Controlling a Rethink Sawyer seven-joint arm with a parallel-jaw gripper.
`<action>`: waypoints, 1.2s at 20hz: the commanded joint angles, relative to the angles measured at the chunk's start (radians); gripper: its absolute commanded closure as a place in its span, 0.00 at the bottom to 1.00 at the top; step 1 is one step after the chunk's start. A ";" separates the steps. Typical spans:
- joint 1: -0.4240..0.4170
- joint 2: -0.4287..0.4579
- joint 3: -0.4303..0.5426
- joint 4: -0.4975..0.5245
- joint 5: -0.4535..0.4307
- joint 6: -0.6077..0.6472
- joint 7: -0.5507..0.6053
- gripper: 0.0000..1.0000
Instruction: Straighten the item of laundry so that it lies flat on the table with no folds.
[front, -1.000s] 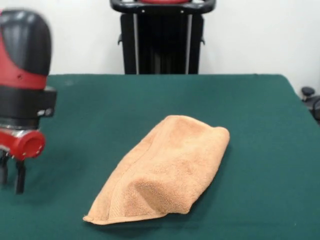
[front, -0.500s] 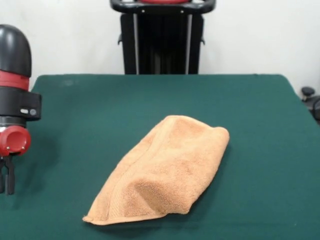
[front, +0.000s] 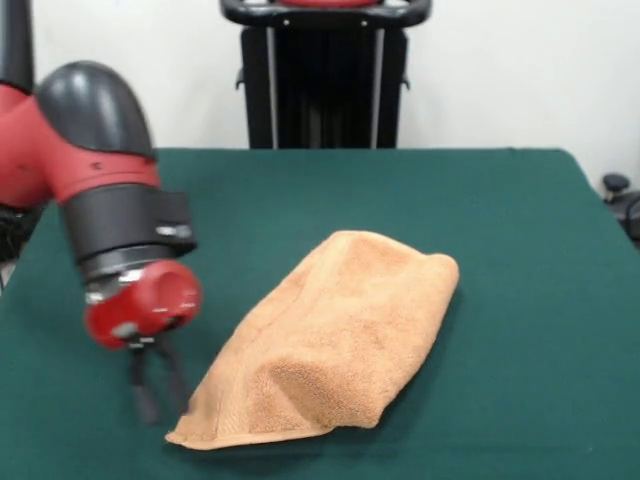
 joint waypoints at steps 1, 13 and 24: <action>0.041 0.110 0.158 0.083 -0.021 0.249 -0.380 0.00; 0.056 0.158 0.203 0.036 -0.063 0.364 -0.510 0.00; 0.083 0.106 0.162 0.028 -0.056 0.364 -0.522 1.00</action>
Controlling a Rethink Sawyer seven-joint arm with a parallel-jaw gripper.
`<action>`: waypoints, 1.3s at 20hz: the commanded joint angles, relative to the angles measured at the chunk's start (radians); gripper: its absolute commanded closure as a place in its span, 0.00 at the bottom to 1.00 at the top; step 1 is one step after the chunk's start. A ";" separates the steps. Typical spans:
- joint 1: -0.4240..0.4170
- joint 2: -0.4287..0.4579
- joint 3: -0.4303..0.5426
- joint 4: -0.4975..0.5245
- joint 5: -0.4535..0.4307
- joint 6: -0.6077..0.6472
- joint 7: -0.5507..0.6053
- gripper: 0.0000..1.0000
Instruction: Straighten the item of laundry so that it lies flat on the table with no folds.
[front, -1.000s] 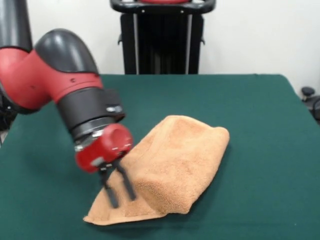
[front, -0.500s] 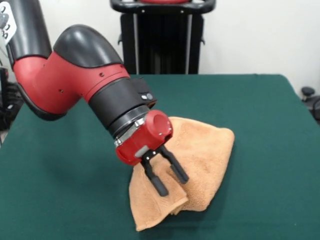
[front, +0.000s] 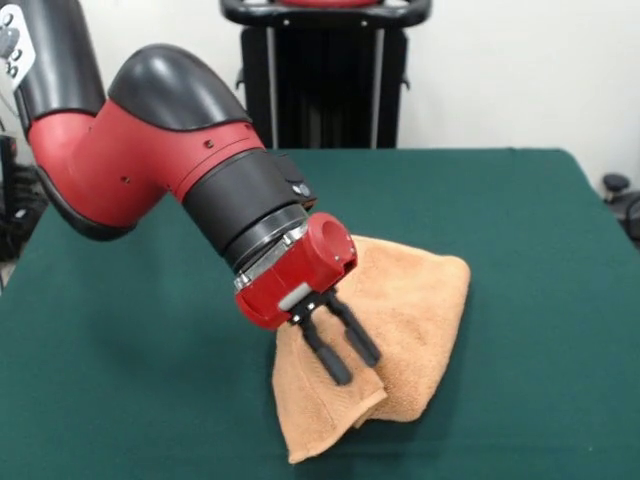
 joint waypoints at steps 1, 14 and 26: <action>0.091 -0.047 -0.056 -0.020 -0.062 0.130 -0.280 1.00; 0.162 -0.213 -0.153 0.009 -0.087 0.064 -0.121 1.00; 0.266 -0.342 -0.302 -0.003 -0.080 0.135 -0.005 1.00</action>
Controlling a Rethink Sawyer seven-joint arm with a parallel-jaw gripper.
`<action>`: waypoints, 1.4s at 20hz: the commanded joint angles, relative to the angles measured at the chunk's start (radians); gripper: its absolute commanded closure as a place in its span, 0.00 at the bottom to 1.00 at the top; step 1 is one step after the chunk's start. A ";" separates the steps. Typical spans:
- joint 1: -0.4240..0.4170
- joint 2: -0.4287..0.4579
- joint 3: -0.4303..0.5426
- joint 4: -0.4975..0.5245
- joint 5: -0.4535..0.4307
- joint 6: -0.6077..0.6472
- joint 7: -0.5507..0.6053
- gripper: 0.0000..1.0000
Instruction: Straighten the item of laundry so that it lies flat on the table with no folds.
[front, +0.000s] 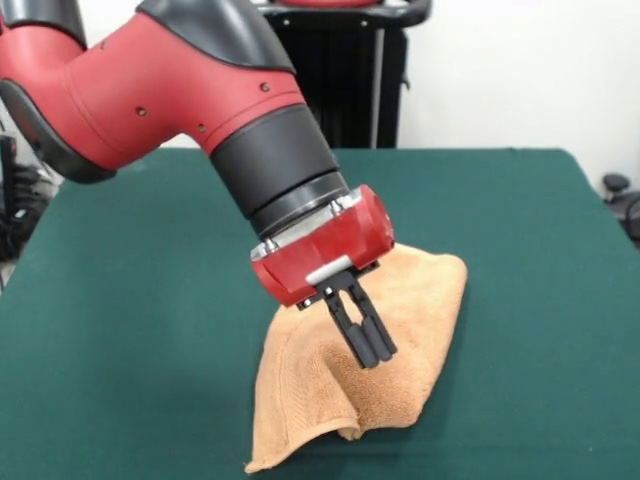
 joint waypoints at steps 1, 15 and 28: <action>0.123 -0.086 -0.232 0.001 -0.051 0.142 0.012 1.00; 0.183 -0.154 -0.363 0.038 0.026 0.081 0.065 0.00; 0.151 -0.074 -0.326 0.023 0.064 0.061 -0.003 0.00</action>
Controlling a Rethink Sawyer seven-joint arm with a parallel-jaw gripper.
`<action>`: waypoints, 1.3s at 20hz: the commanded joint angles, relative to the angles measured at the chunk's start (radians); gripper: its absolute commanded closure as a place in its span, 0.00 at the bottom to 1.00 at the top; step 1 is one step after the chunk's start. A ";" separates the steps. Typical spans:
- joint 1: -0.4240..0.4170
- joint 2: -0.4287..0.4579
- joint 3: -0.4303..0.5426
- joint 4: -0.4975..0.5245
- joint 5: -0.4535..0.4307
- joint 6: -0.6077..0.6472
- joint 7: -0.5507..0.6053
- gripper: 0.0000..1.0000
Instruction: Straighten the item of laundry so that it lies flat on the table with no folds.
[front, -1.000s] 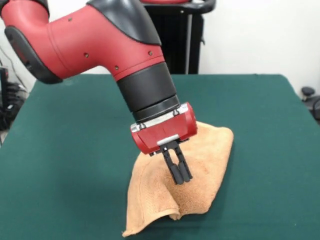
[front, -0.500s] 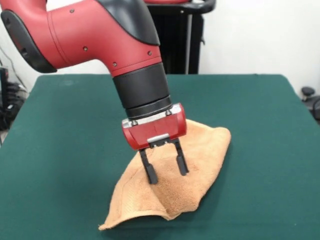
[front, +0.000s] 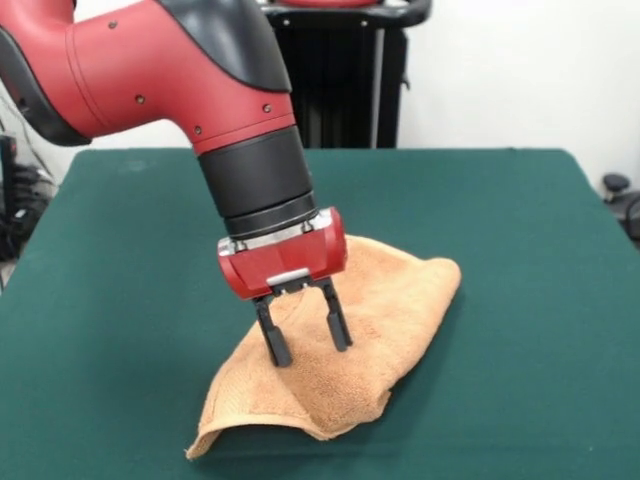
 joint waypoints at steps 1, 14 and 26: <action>0.024 0.092 -0.059 0.018 0.012 0.033 -0.009 0.00; 0.050 0.071 -0.102 -0.010 -0.013 0.080 -0.023 0.00; 0.118 0.146 -0.177 -0.130 -0.083 -0.001 0.001 0.00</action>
